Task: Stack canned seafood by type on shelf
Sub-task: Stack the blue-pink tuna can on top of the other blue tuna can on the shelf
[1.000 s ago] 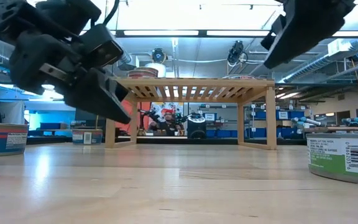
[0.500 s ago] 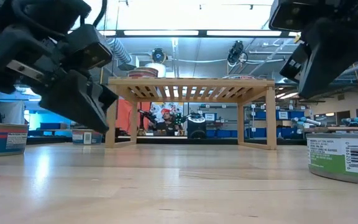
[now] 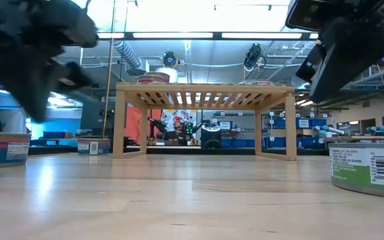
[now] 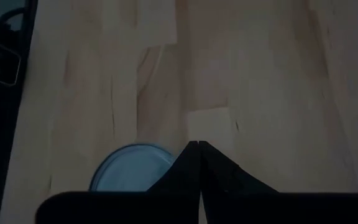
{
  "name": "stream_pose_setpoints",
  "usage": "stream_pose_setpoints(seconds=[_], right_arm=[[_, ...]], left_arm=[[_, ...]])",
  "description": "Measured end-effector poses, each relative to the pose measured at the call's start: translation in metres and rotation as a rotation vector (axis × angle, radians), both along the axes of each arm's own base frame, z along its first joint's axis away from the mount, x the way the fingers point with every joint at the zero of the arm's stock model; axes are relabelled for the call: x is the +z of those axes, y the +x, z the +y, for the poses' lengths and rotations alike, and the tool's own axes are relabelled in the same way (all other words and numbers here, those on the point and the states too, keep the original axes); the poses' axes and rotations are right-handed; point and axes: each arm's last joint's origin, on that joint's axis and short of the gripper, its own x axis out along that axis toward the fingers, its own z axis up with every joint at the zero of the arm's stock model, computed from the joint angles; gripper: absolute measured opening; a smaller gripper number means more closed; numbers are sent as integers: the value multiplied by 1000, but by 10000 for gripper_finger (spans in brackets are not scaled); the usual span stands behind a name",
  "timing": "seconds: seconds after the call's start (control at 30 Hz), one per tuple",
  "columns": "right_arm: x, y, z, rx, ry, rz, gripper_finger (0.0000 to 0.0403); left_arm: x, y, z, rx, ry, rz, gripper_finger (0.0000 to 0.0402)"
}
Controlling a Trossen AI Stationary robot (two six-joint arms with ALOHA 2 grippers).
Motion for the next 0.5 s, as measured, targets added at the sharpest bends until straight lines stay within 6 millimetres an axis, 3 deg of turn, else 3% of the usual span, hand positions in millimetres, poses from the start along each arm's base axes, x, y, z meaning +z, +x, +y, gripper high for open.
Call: stream_pose_setpoints(seconds=[0.13, 0.27, 0.5], right_arm=[[0, 0, 0, -10, -17, -8, 10], [0, 0, 0, 2, -35, -14, 11], [0, 1, -1, 5, -75, -30, 11]], left_arm=[[1, -17, -5, 78, 39, 155, 8], [-11, -35, -6, 159, 75, 256, 8], [-28, -42, -10, 172, 57, 162, 8]])
